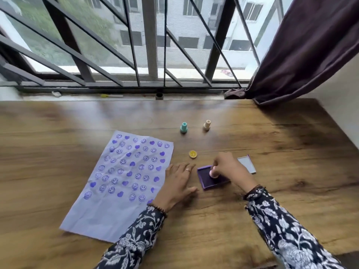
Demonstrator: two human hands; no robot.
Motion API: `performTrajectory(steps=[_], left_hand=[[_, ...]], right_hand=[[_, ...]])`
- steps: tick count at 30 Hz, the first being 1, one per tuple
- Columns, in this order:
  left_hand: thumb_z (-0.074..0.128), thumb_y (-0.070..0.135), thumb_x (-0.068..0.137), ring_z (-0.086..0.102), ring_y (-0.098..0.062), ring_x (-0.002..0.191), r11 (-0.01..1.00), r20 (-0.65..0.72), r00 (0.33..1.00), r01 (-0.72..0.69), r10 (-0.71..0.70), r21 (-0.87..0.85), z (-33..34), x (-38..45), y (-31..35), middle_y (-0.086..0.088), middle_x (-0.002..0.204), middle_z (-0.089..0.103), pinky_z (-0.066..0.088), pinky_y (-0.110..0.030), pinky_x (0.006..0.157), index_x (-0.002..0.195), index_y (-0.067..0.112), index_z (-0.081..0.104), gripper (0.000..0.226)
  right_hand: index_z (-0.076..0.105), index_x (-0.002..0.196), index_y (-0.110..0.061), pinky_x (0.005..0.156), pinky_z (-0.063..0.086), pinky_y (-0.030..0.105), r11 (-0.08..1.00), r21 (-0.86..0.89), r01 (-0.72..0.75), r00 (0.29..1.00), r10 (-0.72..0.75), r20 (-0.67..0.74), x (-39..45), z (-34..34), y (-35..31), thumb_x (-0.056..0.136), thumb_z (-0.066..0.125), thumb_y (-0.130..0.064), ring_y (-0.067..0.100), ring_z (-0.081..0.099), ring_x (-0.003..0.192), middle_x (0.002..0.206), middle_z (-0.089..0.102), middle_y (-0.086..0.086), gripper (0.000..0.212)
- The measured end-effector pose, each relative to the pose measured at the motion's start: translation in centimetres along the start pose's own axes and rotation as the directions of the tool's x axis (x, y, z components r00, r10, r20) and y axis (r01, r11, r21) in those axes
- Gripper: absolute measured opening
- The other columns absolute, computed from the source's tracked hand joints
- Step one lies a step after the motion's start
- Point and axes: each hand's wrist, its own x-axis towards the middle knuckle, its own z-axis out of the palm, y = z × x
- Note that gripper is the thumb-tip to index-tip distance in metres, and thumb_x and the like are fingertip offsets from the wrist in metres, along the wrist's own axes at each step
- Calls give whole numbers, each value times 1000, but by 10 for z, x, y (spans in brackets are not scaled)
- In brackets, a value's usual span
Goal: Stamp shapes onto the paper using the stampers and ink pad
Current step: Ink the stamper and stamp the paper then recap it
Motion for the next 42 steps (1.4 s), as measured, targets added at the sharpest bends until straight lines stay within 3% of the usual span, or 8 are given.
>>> performTrajectory(steps=[3,7,12,18,22,27,31,42], left_hand=[[57,28,85,32,-19,133,996,-5,997,-75,75,-42,-33,-20,-22,-3,143,39,20,-36,109,139,22,29,61],[57,24,87,27,-12,138,988,-53,988,-143,146,64,-92,-63,-88,7,145,39,21,-35,112,130,26,45,45],[68,31,77,-7,-8,142,984,233,972,-70,29,167,-146,-113,-177,15,153,7,-1,-41,115,137,36,30,71],[72,46,66,-21,-7,136,995,286,957,15,-42,98,-128,-139,-220,24,147,-10,-15,-48,112,135,50,1,99],[67,59,64,-23,-5,135,997,116,991,68,-71,35,-99,-153,-218,26,145,-12,-19,-42,109,131,50,-7,100],[60,65,67,-24,-5,134,989,-6,990,144,-144,31,-75,-164,-207,25,144,-19,-21,-43,110,134,45,-10,99],[58,65,69,-26,-4,133,991,-5,991,136,-135,14,-77,-165,-207,26,143,-19,-22,-42,109,136,43,-9,98],[53,69,68,-30,-9,133,994,-32,993,111,-110,23,-75,-165,-208,25,144,-23,-42,-29,93,130,47,-18,97]], right_hand=[[65,67,-2,57,45,31,945,325,-46,989,88,-116,-15,8,3,67,74,-15,27,61,70,69,64,15,16],[69,91,2,61,56,18,344,938,-41,986,165,-17,-52,43,-26,74,72,-10,13,66,66,74,70,6,21],[74,86,-5,60,56,14,-39,995,-89,996,12,89,-88,80,-85,73,68,-16,8,69,71,79,76,2,18],[76,75,-6,65,58,16,-189,975,-118,993,-14,117,-107,123,-156,69,69,-14,9,69,70,75,75,3,12],[75,70,-10,68,56,16,23,1000,1,995,103,-3,-114,150,-193,80,66,-8,8,65,68,69,73,-3,14],[70,74,-22,65,46,15,626,768,133,908,233,-347,-112,176,-227,78,69,-18,5,62,67,79,70,-4,5],[64,95,-12,71,54,30,881,401,252,830,16,-557,-109,189,-246,88,59,-18,14,62,79,94,61,5,11],[66,84,-11,50,52,21,982,-10,190,806,-162,-569,-106,195,-256,77,72,-10,15,65,67,77,65,3,9]])
